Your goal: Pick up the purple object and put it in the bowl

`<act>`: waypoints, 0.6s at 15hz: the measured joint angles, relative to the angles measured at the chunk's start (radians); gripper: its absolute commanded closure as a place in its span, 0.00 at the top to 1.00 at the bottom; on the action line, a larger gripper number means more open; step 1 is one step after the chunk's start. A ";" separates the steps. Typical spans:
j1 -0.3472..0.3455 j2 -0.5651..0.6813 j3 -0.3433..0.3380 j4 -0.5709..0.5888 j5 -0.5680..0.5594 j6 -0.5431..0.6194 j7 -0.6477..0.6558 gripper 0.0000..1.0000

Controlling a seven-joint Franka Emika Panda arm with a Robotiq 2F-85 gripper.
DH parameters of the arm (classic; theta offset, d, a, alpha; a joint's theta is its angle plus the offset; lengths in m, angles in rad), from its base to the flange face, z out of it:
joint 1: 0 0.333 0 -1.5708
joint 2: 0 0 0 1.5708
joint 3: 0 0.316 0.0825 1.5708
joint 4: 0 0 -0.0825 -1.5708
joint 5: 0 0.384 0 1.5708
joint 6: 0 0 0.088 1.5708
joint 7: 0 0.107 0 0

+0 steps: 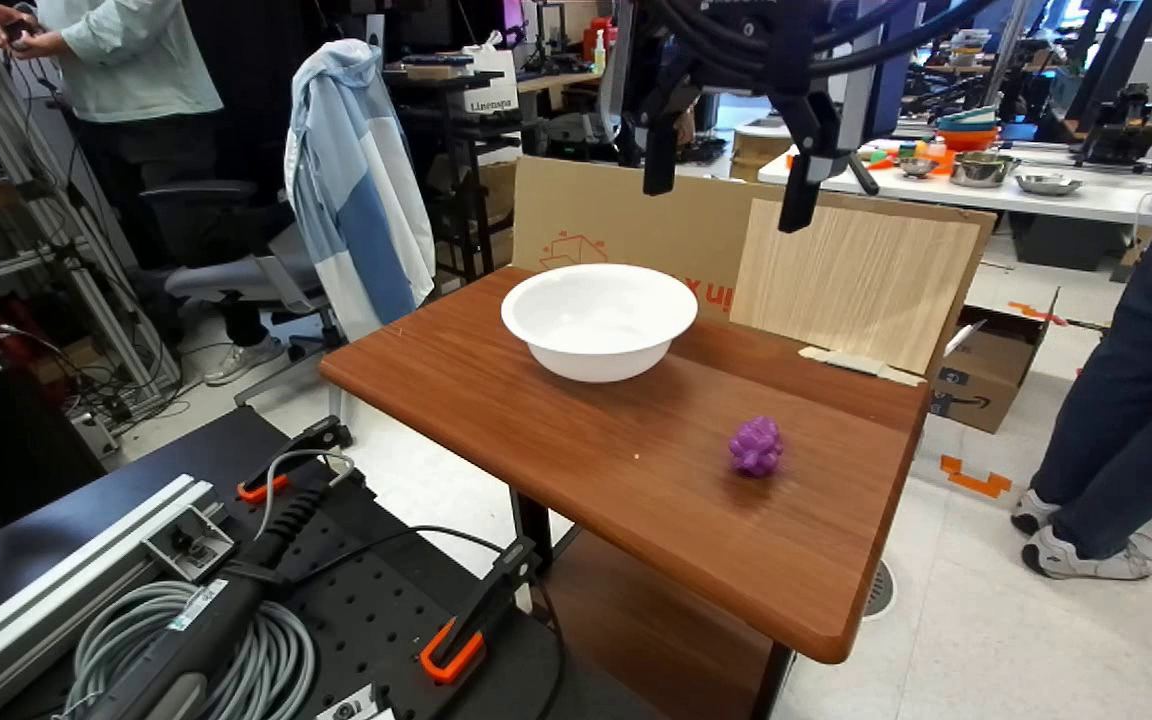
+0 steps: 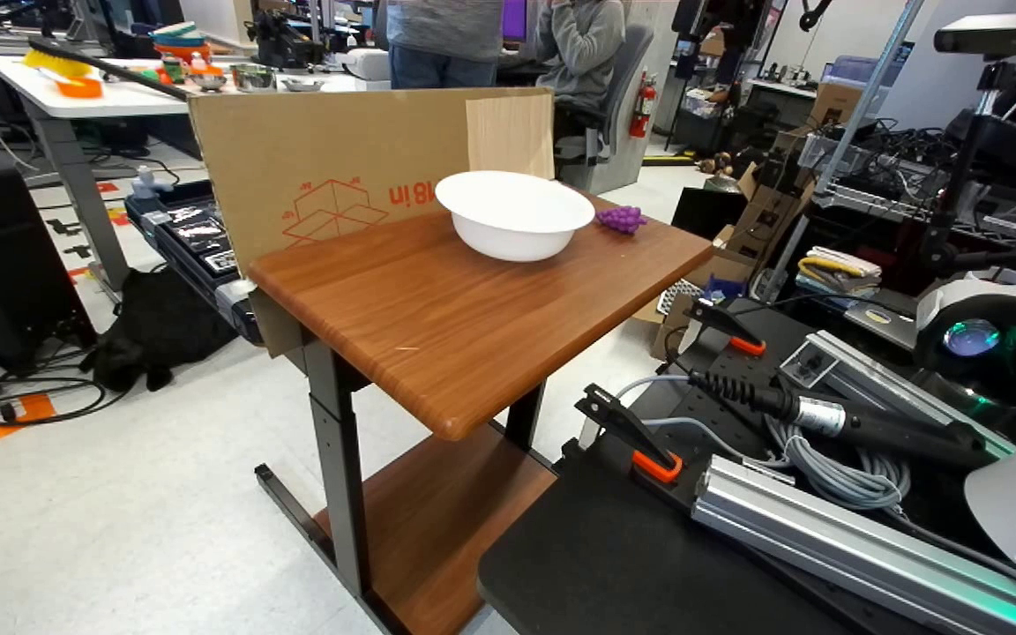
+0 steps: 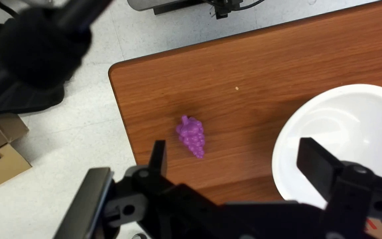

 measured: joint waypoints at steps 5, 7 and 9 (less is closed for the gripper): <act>-0.010 0.144 -0.002 0.121 0.004 0.003 -0.057 1.00; -0.017 0.228 -0.002 0.201 0.013 -0.007 -0.068 1.00; -0.023 0.320 0.001 0.294 0.015 -0.033 -0.068 1.00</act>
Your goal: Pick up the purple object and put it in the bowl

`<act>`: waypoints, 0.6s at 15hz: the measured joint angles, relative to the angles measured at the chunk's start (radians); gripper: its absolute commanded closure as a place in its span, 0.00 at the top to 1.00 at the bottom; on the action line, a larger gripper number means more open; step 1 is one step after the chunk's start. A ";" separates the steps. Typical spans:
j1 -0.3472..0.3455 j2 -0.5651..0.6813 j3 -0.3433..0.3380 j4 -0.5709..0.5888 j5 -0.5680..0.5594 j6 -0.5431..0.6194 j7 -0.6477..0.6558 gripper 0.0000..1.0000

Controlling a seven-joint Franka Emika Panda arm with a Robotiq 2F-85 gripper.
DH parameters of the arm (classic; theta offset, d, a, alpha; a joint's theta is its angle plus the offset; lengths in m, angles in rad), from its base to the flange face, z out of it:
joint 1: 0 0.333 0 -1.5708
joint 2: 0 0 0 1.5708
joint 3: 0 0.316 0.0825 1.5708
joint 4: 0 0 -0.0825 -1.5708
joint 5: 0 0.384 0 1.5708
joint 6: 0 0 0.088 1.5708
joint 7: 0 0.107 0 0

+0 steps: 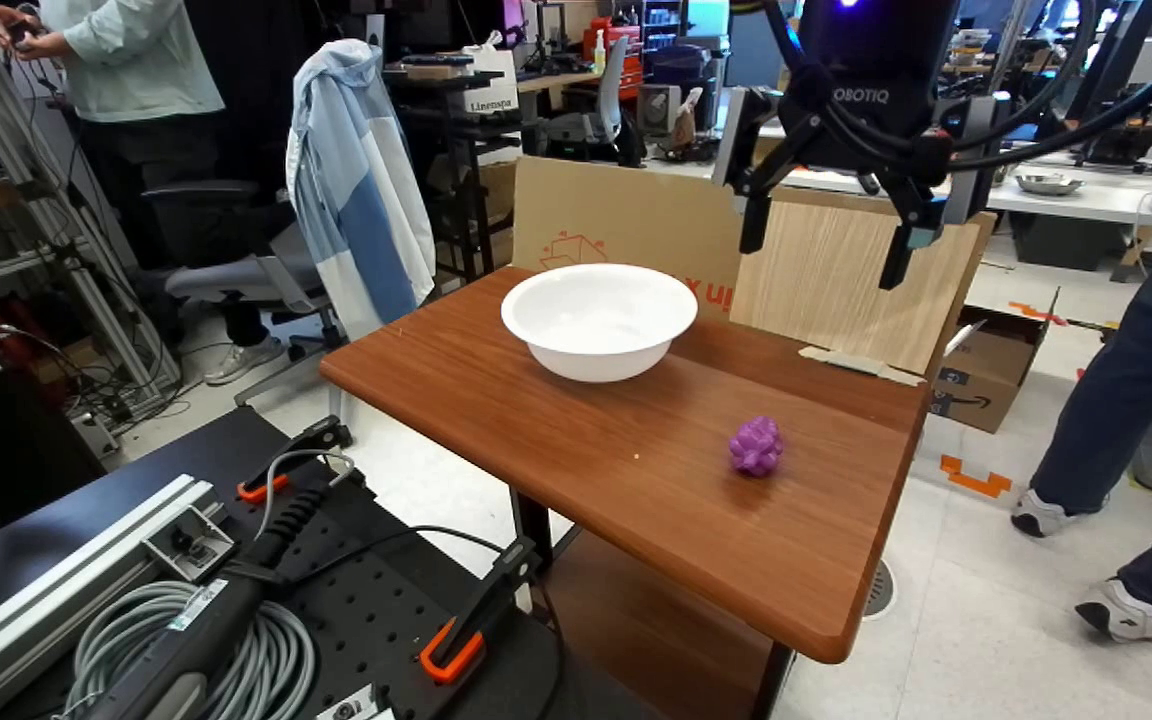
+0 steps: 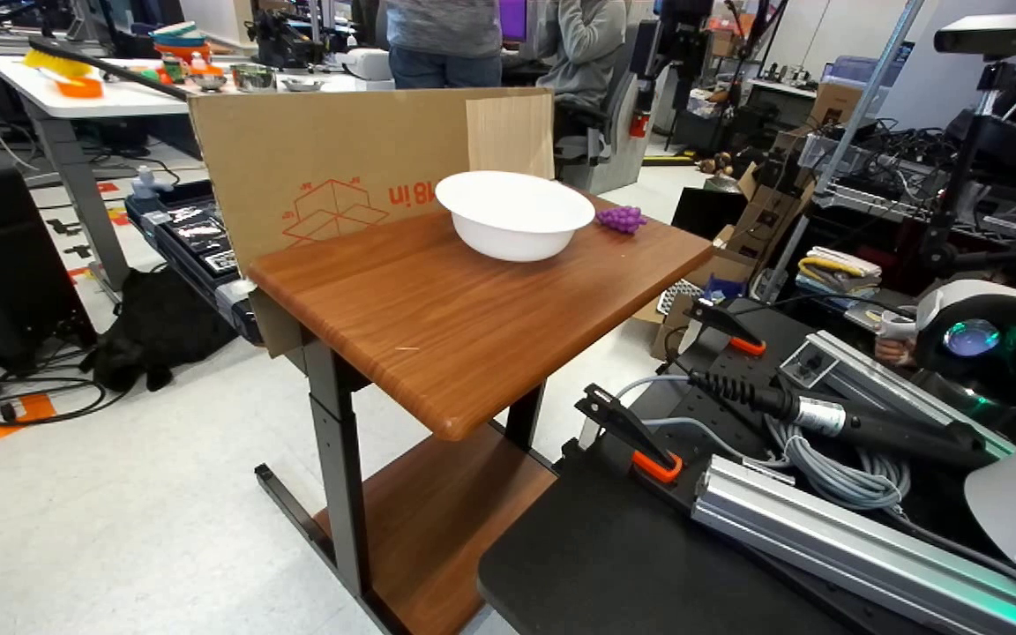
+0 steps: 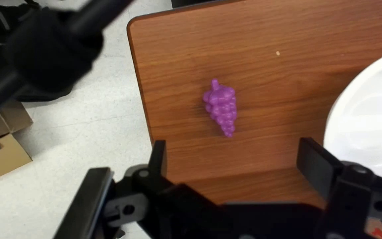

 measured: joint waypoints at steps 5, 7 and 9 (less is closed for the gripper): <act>-0.020 0.218 0.018 0.215 0.000 -0.123 0.010 1.00; -0.027 0.284 0.020 0.266 -0.001 -0.170 0.014 1.00; -0.033 0.335 0.022 0.301 -0.003 -0.203 0.014 1.00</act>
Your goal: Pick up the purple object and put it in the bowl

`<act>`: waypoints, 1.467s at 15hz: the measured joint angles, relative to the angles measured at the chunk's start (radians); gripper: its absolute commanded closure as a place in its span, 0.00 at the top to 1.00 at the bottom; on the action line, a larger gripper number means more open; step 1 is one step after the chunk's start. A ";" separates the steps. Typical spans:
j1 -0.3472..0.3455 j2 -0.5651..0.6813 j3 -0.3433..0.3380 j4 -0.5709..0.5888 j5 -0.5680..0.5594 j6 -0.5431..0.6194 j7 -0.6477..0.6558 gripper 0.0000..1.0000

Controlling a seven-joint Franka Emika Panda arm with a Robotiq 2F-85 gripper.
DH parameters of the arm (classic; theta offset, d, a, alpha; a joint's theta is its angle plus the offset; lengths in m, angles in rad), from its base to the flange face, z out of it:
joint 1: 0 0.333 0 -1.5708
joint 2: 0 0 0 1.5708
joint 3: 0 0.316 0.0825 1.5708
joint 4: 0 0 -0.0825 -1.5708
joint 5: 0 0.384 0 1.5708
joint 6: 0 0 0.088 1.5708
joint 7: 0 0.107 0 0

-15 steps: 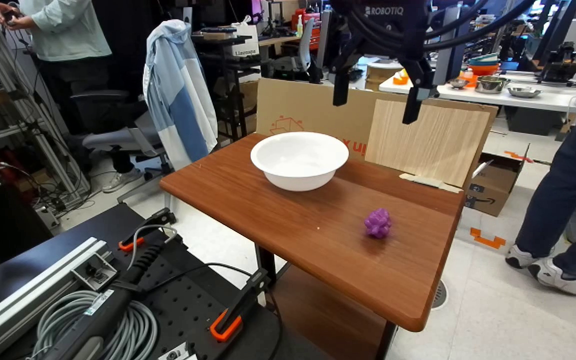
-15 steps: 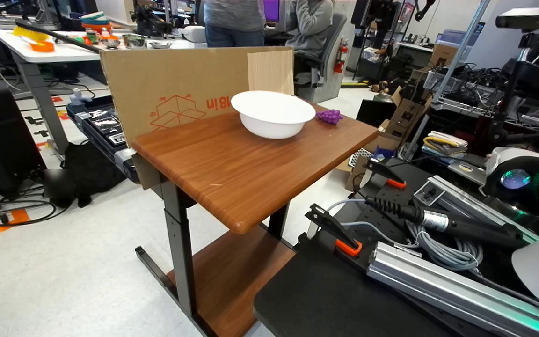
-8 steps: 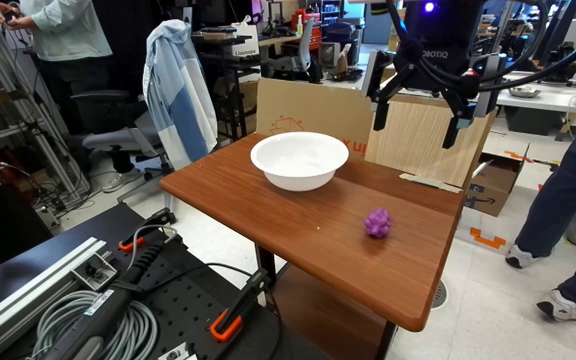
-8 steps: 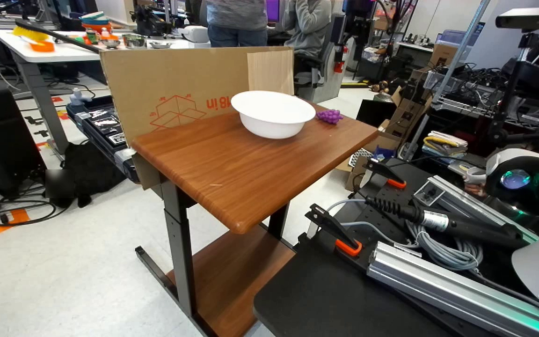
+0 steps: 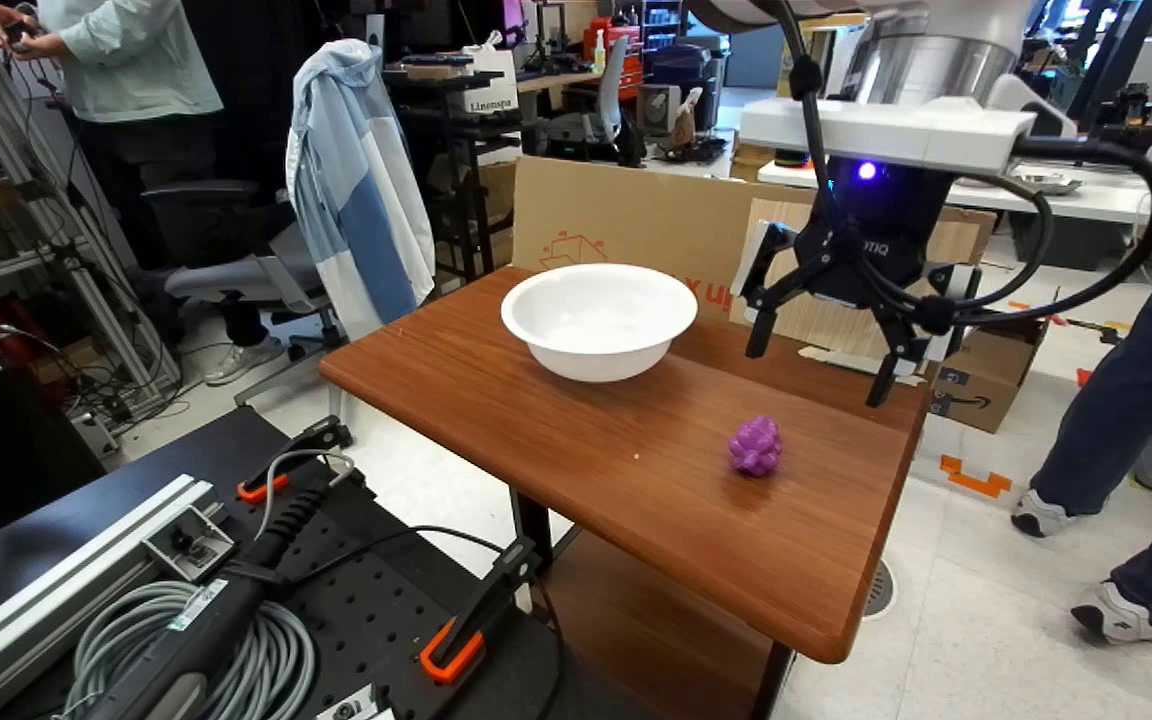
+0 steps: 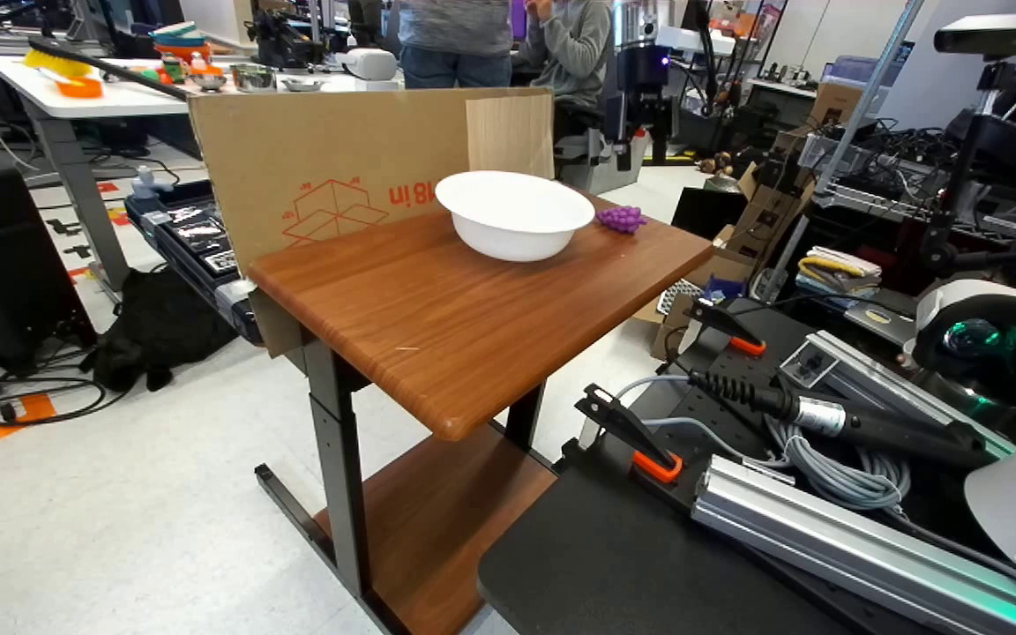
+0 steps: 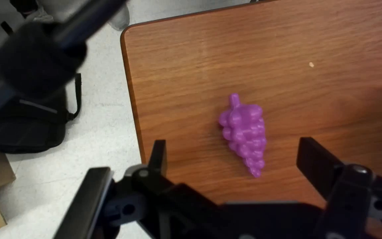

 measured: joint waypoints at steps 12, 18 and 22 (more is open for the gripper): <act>-0.013 0.157 0.051 0.157 0.031 -0.093 0.161 1.00; -0.015 0.236 0.048 0.209 0.033 -0.123 0.276 0.72; -0.032 0.265 0.047 0.243 0.046 -0.145 0.319 0.42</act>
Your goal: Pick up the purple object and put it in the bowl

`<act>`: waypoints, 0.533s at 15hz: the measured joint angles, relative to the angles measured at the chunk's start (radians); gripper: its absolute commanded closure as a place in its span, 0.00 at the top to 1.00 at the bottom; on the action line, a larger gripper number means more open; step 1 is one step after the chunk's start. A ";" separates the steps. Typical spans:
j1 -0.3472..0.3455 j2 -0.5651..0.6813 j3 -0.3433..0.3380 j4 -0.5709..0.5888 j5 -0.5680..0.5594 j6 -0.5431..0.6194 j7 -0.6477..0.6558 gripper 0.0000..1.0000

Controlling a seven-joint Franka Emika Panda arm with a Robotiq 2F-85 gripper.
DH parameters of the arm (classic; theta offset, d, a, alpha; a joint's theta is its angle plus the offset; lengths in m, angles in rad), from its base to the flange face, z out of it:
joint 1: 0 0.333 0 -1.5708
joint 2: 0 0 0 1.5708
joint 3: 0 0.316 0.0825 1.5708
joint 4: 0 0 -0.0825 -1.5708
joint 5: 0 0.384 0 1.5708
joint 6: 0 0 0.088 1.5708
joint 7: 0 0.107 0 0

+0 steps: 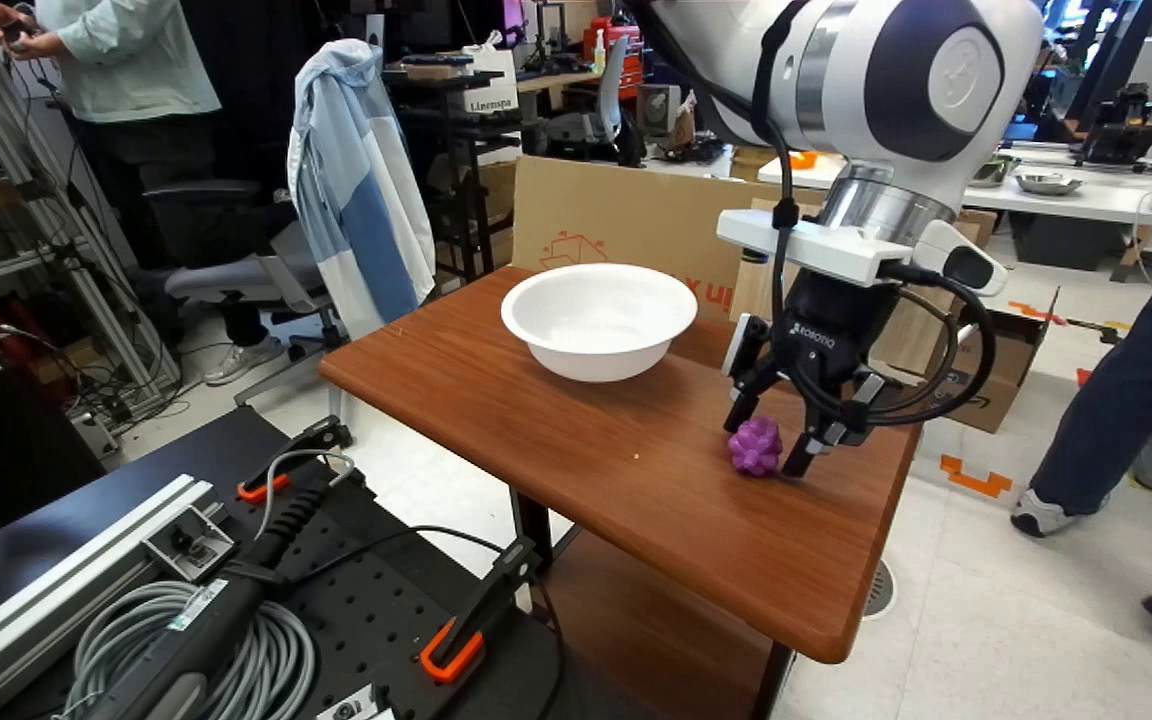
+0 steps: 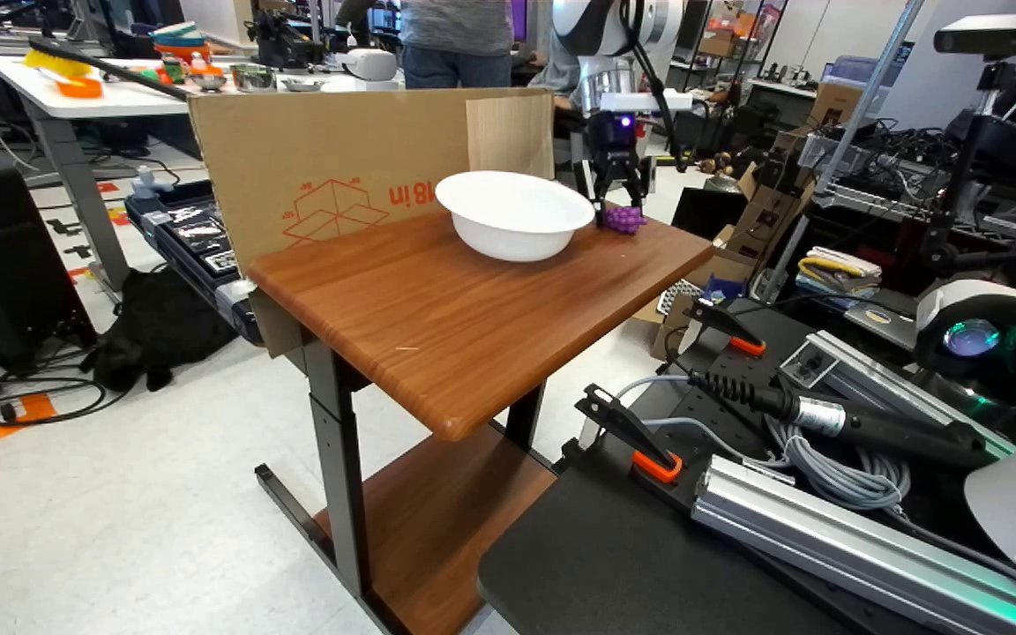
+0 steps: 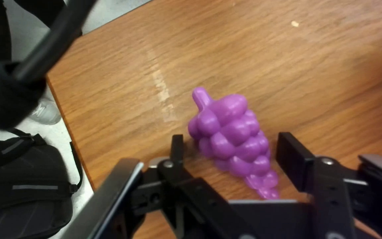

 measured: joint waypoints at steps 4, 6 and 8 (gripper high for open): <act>-0.021 0.002 0.000 0.037 0.038 -0.023 0.027 0.15; -0.031 0.001 0.000 0.057 0.060 -0.030 0.032 0.15; -0.035 -0.018 0.001 0.067 0.089 -0.033 0.032 0.15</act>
